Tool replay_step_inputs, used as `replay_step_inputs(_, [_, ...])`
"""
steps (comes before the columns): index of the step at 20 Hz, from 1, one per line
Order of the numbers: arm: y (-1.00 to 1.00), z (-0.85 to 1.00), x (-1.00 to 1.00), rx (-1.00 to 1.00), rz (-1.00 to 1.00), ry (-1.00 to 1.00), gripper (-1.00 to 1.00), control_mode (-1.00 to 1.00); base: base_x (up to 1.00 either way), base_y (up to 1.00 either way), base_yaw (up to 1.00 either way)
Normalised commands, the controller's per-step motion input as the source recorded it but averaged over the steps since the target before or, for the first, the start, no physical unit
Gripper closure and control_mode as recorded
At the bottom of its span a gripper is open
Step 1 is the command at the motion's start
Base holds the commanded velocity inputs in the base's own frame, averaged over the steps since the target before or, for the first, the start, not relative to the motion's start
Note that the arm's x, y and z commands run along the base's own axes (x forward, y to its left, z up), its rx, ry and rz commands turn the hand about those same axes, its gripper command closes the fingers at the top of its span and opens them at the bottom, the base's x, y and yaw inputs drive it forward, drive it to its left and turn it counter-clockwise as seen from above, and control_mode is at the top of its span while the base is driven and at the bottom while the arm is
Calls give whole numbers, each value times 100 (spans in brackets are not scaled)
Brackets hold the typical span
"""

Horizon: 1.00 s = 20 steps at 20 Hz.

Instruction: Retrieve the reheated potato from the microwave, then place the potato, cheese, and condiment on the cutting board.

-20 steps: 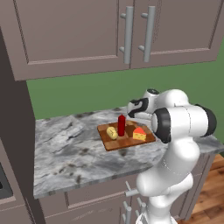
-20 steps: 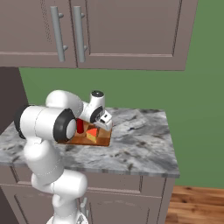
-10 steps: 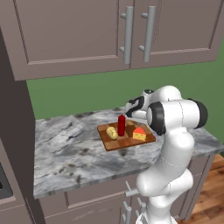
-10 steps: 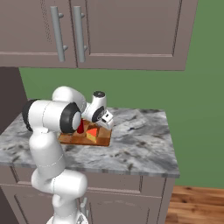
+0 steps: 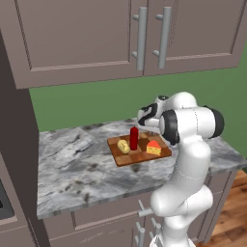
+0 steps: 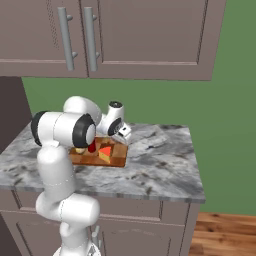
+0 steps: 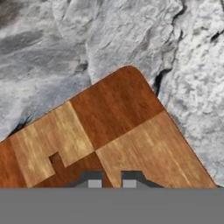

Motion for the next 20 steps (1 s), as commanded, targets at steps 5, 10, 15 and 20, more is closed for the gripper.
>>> replay_step_inputs(5, [-6, 26, -3, 0, -1, 4, -100, -100, 0, 0, 0])
replay_step_inputs(10, [-10, 39, -23, 0, 0, 5, -100, -100, 0, 0, 0])
replay_step_inputs(15, [-5, 37, -31, -1, 0, 8, -100, -100, 0, 0, 0])
replay_step_inputs(20, [0, 24, -47, -5, 1, 2, -100, -100, 0, 0, 0])
